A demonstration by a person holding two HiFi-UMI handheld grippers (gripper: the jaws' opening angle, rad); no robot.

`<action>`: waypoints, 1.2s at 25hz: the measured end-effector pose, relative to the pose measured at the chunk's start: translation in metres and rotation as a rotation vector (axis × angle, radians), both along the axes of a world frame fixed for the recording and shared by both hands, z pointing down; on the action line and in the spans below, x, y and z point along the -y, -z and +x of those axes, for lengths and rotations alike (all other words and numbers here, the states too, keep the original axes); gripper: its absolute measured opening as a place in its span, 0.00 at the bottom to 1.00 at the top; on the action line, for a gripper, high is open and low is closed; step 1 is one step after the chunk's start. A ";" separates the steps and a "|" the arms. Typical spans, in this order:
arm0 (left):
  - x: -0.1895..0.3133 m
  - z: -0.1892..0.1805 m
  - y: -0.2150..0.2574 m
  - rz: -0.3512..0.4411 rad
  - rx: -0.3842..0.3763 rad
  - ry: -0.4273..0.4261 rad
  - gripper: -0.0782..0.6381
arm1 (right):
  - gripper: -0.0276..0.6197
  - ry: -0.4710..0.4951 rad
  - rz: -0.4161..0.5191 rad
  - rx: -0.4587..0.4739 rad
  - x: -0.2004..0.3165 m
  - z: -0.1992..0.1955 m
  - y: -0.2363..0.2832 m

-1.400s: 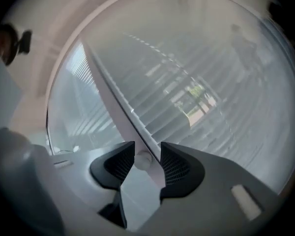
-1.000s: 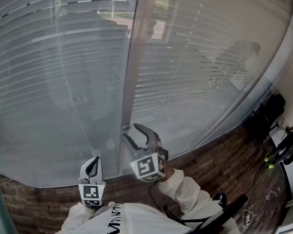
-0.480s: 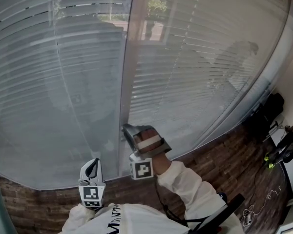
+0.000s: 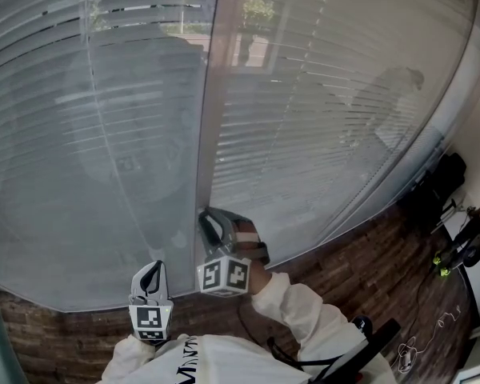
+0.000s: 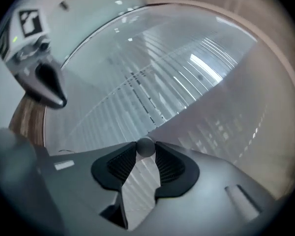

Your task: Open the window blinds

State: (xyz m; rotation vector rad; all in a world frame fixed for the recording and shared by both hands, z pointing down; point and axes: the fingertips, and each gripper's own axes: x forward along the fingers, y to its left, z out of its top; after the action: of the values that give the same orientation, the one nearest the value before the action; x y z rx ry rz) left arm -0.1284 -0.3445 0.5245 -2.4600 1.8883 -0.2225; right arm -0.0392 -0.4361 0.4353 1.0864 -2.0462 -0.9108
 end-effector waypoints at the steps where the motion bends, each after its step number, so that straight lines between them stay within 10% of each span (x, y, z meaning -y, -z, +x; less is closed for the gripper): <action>1: 0.000 0.001 0.000 -0.001 0.001 -0.002 0.11 | 0.24 -0.019 -0.063 0.100 0.001 0.001 0.001; 10: 0.004 0.002 -0.002 -0.008 0.003 -0.009 0.11 | 0.24 -0.121 -0.671 1.153 0.011 0.015 0.005; 17: 0.004 -0.002 -0.002 -0.011 0.008 -0.003 0.11 | 0.23 -0.149 -0.935 1.680 0.012 0.020 0.003; 23: 0.002 -0.002 -0.004 -0.014 0.006 -0.007 0.11 | 0.24 -0.139 -0.894 1.586 0.012 0.020 0.003; 30: 0.002 -0.005 -0.004 -0.015 0.009 -0.007 0.11 | 0.22 -0.083 -0.653 1.182 0.006 0.024 0.020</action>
State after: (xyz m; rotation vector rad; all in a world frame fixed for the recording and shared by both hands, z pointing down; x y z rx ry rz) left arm -0.1334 -0.3466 0.5282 -2.4703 1.8809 -0.2479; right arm -0.0156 -0.4421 0.4151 1.4326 -2.8055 0.6552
